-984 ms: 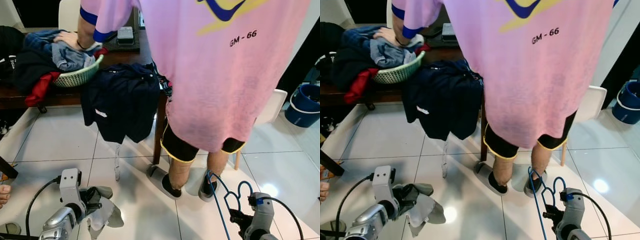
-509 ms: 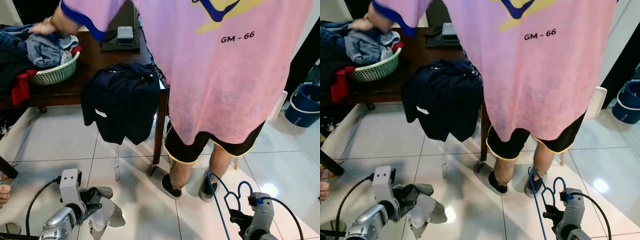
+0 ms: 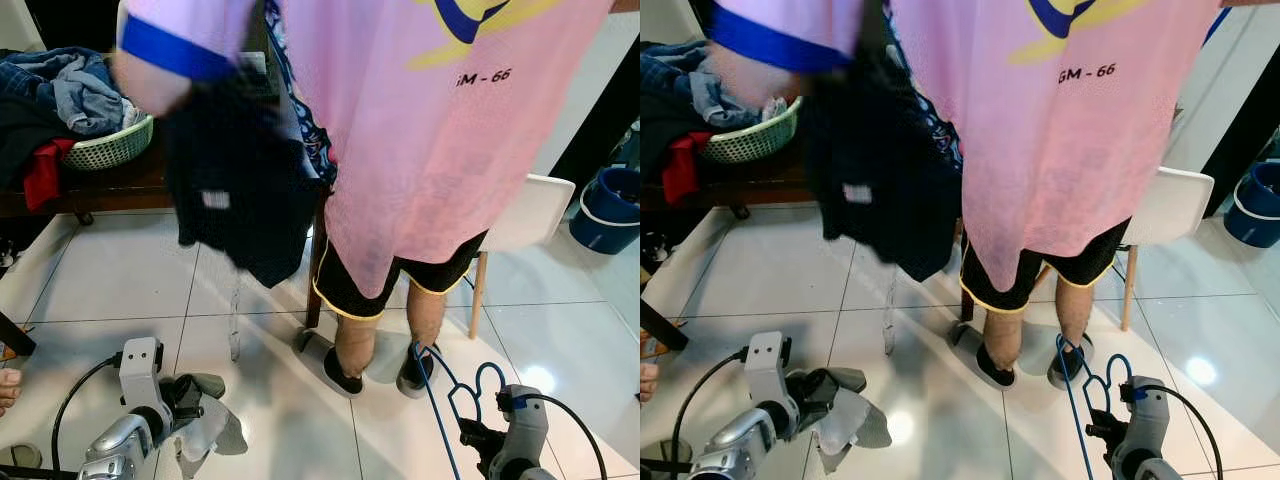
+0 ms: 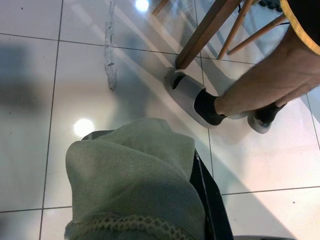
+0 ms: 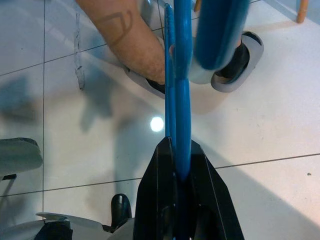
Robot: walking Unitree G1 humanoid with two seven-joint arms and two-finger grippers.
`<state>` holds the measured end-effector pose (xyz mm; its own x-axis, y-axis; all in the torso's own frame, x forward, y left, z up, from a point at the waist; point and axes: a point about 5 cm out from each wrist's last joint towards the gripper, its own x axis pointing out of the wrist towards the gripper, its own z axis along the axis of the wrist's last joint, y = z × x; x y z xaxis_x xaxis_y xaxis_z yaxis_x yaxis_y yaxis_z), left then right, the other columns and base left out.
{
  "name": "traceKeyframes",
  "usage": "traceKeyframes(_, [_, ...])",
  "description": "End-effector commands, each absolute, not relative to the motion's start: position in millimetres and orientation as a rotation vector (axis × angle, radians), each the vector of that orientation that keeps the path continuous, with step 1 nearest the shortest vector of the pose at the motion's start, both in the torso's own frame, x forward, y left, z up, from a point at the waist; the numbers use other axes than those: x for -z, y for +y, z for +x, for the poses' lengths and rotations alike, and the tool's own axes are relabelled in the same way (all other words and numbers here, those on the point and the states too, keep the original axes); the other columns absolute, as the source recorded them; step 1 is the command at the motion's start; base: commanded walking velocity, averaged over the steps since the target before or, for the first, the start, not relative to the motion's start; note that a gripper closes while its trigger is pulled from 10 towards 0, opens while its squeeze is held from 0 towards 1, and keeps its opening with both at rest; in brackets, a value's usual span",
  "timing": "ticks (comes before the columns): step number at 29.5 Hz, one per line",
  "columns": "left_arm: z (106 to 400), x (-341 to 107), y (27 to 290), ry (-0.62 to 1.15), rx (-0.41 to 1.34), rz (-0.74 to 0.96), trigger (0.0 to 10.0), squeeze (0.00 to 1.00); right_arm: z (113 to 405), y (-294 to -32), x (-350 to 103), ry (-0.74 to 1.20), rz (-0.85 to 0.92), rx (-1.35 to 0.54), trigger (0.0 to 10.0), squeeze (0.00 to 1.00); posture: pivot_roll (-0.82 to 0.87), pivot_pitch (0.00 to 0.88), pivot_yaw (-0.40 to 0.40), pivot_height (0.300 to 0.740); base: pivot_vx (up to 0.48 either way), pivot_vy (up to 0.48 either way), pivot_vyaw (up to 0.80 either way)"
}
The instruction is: Hang hanger
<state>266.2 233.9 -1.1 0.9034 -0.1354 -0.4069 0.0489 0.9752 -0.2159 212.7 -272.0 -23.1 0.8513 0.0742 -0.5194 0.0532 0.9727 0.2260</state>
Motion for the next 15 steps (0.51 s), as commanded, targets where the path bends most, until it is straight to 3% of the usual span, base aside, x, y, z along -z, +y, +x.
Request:
traceKeyframes(1, [259.9,4.8,238.1,0.448,0.084,-0.194,10.0,0.0,207.4,-272.9,26.3,0.569,0.252,-0.005,10.0,0.0,0.08,0.143,-0.015,0.74,0.0,0.0,0.0])
traceKeyframes(5, [260.9,2.4,239.3,0.428,0.073,-0.178,10.0,0.0,206.7,-273.1,26.6,0.569,0.252,-0.004,10.0,0.0,0.07,0.14,-0.015,0.74,0.0,0.0,0.0])
traceKeyframes(15, [317.7,-95.1,241.2,0.036,0.038,-0.076,10.0,0.0,207.7,-275.3,24.9,0.563,0.238,-0.008,10.0,0.0,0.07,0.141,-0.028,0.74,0.0,0.0,0.0])
